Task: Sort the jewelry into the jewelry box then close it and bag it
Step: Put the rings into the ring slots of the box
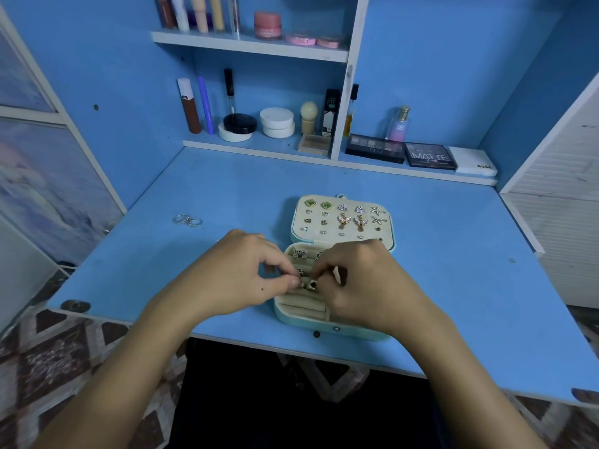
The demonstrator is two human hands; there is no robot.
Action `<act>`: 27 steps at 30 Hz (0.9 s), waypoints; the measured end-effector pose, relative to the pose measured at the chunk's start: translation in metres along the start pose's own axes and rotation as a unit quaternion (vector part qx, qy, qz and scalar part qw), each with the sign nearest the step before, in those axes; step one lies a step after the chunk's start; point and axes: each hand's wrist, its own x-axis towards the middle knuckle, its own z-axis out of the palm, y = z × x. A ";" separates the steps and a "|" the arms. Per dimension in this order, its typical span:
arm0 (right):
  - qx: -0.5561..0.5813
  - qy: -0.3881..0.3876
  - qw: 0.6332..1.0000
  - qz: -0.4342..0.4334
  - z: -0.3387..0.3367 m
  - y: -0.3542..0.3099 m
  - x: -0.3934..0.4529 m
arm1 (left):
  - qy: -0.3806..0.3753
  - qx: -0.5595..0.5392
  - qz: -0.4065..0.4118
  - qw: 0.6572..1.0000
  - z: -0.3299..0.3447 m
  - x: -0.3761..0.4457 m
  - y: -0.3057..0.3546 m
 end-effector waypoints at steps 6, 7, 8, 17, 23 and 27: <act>-0.005 0.020 0.999 -0.032 -0.005 -0.006 0.025 | 0.026 -0.010 -0.013 1.000 -0.014 -0.005 -0.009; -0.004 0.018 0.999 -0.034 -0.005 -0.007 0.032 | 0.036 -0.007 -0.016 0.999 -0.017 -0.005 -0.012; -0.004 0.015 0.999 -0.034 -0.004 -0.009 0.038 | 0.047 -0.003 -0.019 0.999 -0.020 -0.006 -0.016; -0.007 -0.043 0.997 -0.070 0.020 -0.033 0.096 | 0.188 -0.037 -0.079 0.978 -0.052 -0.018 -0.068; -0.037 -0.083 0.993 -0.074 0.043 -0.051 0.127 | 0.229 0.001 -0.114 0.967 -0.062 -0.024 -0.107; -0.043 -0.104 0.991 -0.075 0.062 -0.061 0.144 | 0.232 0.045 -0.137 0.962 -0.060 -0.023 -0.130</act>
